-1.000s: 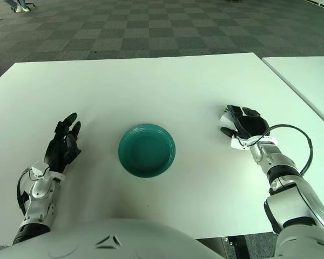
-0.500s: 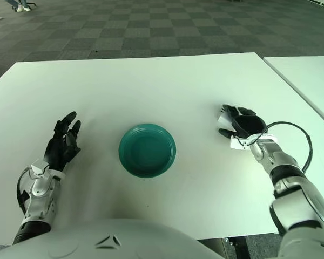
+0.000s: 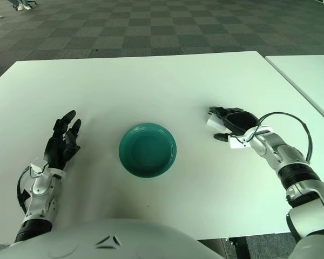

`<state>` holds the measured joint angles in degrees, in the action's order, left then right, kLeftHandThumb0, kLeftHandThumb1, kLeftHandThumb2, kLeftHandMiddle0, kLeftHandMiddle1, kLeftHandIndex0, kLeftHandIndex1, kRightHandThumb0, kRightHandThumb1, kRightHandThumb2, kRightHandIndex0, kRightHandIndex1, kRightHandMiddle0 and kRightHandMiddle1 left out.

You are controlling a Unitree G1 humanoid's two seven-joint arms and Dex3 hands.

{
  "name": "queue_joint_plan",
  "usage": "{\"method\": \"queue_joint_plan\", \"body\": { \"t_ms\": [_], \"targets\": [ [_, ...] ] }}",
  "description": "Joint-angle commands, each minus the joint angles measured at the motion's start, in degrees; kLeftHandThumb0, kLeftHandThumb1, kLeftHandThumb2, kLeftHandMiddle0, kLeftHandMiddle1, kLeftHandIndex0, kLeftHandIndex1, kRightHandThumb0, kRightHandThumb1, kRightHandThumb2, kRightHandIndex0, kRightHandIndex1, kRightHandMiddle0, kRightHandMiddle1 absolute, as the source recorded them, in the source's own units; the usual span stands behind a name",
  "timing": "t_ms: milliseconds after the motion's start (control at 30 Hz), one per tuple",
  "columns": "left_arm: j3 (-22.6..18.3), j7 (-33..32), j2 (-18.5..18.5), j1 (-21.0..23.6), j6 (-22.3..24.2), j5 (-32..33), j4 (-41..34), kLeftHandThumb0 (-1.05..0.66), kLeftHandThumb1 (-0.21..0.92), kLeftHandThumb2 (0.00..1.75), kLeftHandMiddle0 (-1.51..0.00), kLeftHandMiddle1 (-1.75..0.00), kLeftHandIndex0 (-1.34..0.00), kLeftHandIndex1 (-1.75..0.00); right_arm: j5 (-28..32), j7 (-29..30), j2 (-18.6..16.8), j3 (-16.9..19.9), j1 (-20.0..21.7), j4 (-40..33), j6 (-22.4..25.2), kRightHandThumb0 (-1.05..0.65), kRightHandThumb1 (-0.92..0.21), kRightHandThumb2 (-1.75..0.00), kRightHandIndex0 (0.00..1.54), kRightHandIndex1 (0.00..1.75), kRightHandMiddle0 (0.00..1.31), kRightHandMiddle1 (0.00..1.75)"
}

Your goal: Put the charger into the plate.

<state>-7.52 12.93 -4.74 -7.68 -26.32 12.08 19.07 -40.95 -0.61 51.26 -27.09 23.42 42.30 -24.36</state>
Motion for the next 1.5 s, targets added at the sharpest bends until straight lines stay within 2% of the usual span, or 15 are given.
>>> {"method": "queue_joint_plan", "body": {
  "t_ms": [0, 233, 633, 1100, 1200, 1233, 1267, 1300, 1367, 1433, 1467],
  "targets": [
    [0.59, 0.88, 1.66, -1.47, 3.72, 0.81, 4.15, -0.82, 0.92, 0.98, -0.29, -0.01, 0.00, -0.78, -2.93, -5.91, -2.53, -4.33, -1.47, 9.79, -0.31, -1.01, -0.92, -0.75, 0.35, 0.07, 0.00, 0.56],
    [0.47, 1.63, 2.12, -1.53, 2.84, 1.22, 4.52, -0.83, 0.92, 0.97, -0.29, -0.01, 0.00, -0.77, -2.69, -5.23, -4.41, -5.02, 0.21, 16.15, -1.16, -1.01, -0.92, -0.76, 0.40, 0.09, 0.00, 0.64],
    [-0.36, 1.18, 2.45, -1.24, 0.90, 0.72, 5.72, -0.85, 0.92, 0.99, -0.29, 0.00, 0.00, -0.72, -0.20, -6.84, -4.66, -4.31, 0.02, 16.76, -1.35, -0.99, -0.92, -0.76, 0.45, 0.13, 0.00, 0.71],
    [-1.81, 0.05, 2.91, 0.55, -1.04, 0.29, 8.63, -0.84, 0.92, 0.97, -0.28, -0.01, 0.00, -0.73, -0.19, -3.53, -5.87, -3.98, 1.09, 19.18, 0.11, -0.98, -0.92, -0.77, 0.47, 0.14, 0.00, 0.79],
    [-2.35, -0.06, 3.24, 1.20, -1.99, 0.53, 9.77, -0.84, 0.92, 0.96, -0.29, -0.01, 0.00, -0.73, 0.06, -2.69, -6.14, -3.78, 1.28, 19.88, -0.39, -0.96, -0.92, -0.73, 0.39, 0.66, 0.00, 1.03],
    [-2.50, -0.06, 3.33, 1.37, -2.26, 0.58, 10.06, -0.84, 0.92, 0.95, -0.29, -0.01, 0.00, -0.73, 0.09, -2.35, -6.19, -3.77, 1.32, 20.04, -0.59, -0.95, -0.92, -0.72, 0.35, 0.93, 0.00, 1.17],
    [-2.63, -0.04, 3.41, 1.50, -2.47, 0.59, 10.31, -0.84, 0.92, 0.95, -0.29, -0.01, 0.00, -0.74, 0.03, -1.66, -6.21, -3.78, 1.29, 20.12, -0.84, -0.94, -0.92, -0.70, 0.33, 1.11, 0.00, 1.26],
    [-2.74, 0.00, 3.47, 1.59, -2.64, 0.58, 10.50, -0.84, 0.92, 0.95, -0.30, -0.01, 0.00, -0.74, -0.14, -0.77, -6.14, -3.84, 1.21, 20.04, -1.06, -0.91, -0.92, -0.67, 0.37, 1.33, 0.00, 1.38],
    [-2.94, 0.15, 3.45, 1.79, -2.82, 0.57, 10.84, -0.84, 0.92, 0.94, -0.30, -0.01, 0.00, -0.74, -0.86, 1.43, -6.08, -4.21, 1.07, 19.77, -1.00, -0.89, -0.92, -0.64, 0.44, 1.54, 0.01, 1.50],
    [-3.12, 0.28, 3.40, 2.01, -2.92, 0.59, 11.13, -0.85, 0.92, 0.94, -0.30, -0.01, 0.00, -0.74, -2.03, 4.53, -6.14, -4.77, 0.90, 19.48, -0.15, -0.84, -0.92, -0.60, 0.52, 1.64, 0.08, 1.62],
    [-3.19, 0.33, 3.40, 2.07, -2.96, 0.57, 11.23, -0.85, 0.92, 0.94, -0.30, -0.01, 0.00, -0.74, -2.54, 5.94, -6.18, -5.04, 0.81, 19.42, 0.34, -0.78, -0.92, -0.57, 0.56, 1.68, 0.20, 1.66]
  ]
}}
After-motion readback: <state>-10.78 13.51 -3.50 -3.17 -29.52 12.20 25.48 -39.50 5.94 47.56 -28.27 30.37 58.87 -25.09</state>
